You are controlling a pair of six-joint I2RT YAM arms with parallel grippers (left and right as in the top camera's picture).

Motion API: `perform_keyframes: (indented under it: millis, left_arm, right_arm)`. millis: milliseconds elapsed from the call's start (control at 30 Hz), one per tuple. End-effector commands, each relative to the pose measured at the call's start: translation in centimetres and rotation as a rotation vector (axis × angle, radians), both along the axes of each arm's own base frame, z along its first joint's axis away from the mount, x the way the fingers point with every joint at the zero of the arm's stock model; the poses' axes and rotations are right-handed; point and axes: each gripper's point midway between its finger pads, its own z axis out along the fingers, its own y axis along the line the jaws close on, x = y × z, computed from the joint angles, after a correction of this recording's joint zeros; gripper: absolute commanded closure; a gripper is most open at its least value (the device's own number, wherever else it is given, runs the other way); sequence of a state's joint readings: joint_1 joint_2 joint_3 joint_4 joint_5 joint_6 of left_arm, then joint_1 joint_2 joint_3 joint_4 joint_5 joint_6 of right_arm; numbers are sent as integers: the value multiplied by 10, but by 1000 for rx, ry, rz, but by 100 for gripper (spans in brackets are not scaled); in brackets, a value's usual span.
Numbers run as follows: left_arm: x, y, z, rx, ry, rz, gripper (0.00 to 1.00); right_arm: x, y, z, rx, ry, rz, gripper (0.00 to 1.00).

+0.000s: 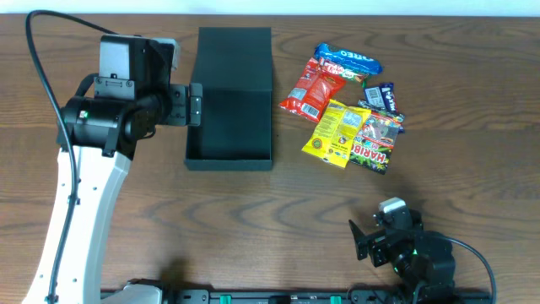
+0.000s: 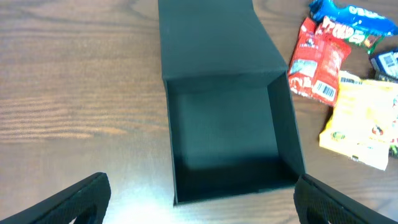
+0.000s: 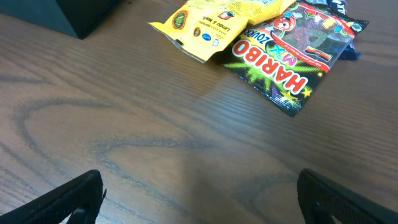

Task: Pack container

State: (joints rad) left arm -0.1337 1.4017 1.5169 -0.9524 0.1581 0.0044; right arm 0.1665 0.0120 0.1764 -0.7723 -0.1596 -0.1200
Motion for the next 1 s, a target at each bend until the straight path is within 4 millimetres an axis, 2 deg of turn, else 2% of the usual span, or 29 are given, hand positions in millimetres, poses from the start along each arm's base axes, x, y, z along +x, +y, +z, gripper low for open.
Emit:
perform_keyframes:
  millis: [0,133,267,367,500,633,733,867,967]
  left_arm:
    - [-7,0,-3,9,30,-20,5]
    - [-14,1,-9,13,67,-20,5]
    - [-17,1,-10,15,78,-20,5]
    - [-18,1,-11,15,83,-20,5]
    - [-18,1,-11,15,83,-20,5]
    - [-15,1,-10,15,72,-20,5]
    - [-8,0,-5,11,36,-19,5]
    - [12,2,4,43,-49,-28,5]
    - [25,3,-1,87,-69,-59,5]
  right_arm:
    - [2,-2,0,8,-4,-16,1]
    - [9,14,21,128,-65,20,1]
    - [13,38,57,546,-26,-39,1]
    - [10,44,58,853,157,-182,1]
    - [17,35,62,1016,202,-330,1]
    - [31,17,78,1012,63,-389,1]
    - [41,13,90,991,-11,-380,1]
    - [61,10,89,971,-8,-416,1]
    - [79,9,85,898,32,-430,1]
